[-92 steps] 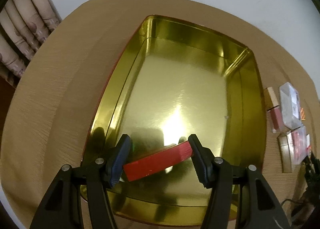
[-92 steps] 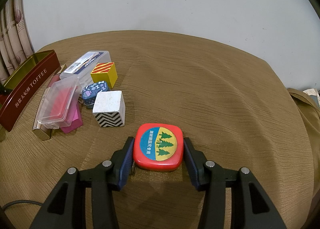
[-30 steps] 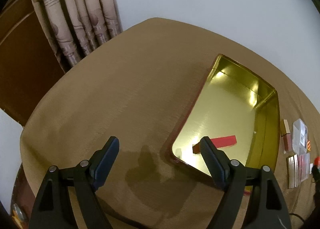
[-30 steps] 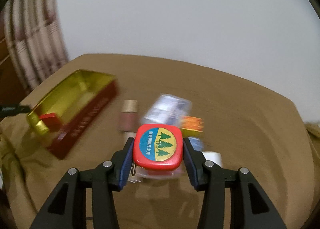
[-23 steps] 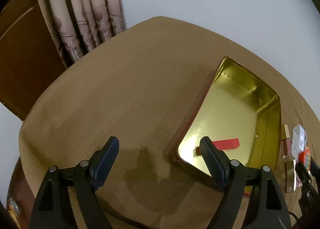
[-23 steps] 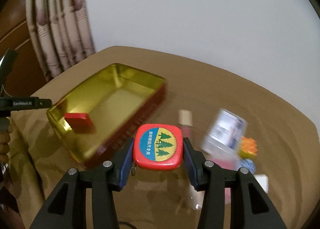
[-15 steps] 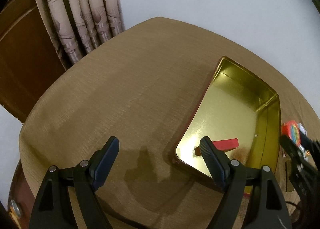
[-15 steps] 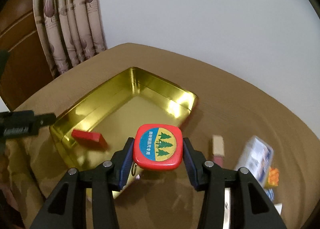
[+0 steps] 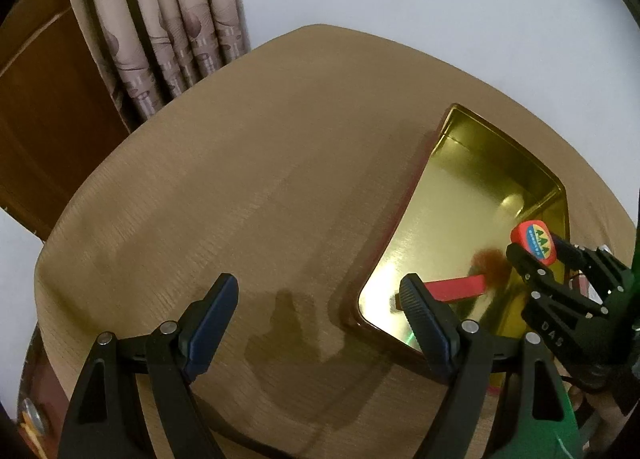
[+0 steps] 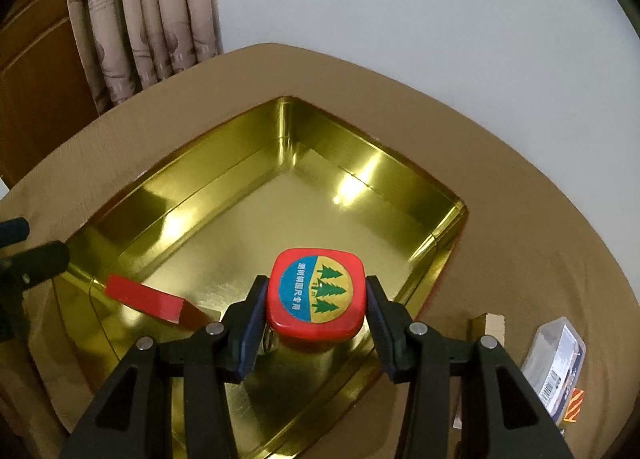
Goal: Organize rigid objects
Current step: 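Lower the red tape measure into the tin and open the right gripper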
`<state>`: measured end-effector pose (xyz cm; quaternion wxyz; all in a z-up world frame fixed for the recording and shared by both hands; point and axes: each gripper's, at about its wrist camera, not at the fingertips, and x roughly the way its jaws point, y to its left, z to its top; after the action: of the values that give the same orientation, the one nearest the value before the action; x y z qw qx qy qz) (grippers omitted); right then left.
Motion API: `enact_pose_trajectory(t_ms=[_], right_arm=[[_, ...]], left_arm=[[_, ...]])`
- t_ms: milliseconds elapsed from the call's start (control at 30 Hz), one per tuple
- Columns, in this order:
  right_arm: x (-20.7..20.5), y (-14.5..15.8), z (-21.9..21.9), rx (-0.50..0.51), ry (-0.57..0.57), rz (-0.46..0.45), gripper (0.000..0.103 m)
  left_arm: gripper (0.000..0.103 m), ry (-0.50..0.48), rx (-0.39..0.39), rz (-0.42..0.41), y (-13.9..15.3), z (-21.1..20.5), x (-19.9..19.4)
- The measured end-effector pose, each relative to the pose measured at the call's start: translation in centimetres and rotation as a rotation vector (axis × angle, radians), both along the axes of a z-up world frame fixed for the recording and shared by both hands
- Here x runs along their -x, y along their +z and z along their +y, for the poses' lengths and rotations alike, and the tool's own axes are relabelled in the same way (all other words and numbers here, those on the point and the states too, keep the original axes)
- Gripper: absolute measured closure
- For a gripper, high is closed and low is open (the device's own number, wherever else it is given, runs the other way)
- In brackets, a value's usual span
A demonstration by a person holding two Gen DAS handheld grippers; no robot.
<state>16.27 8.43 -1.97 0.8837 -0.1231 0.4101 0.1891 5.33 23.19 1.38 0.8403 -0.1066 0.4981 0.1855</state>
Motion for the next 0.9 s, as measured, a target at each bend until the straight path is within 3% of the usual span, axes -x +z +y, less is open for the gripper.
enact_pose_trajectory(t_ms=[567, 900], right_arm=[[-0.4, -0.5, 0.7, 0.024, 0.006, -0.033, 0.055], [1.7, 1.1, -2.0, -0.066, -0.017, -0.050, 0.055]], left_arm=[[0.023, -0.013, 0.003, 0.010, -0.4, -0.2, -0.2], [0.023, -0.019, 0.002, 0.012, -0.5, -0.2, -0.3]])
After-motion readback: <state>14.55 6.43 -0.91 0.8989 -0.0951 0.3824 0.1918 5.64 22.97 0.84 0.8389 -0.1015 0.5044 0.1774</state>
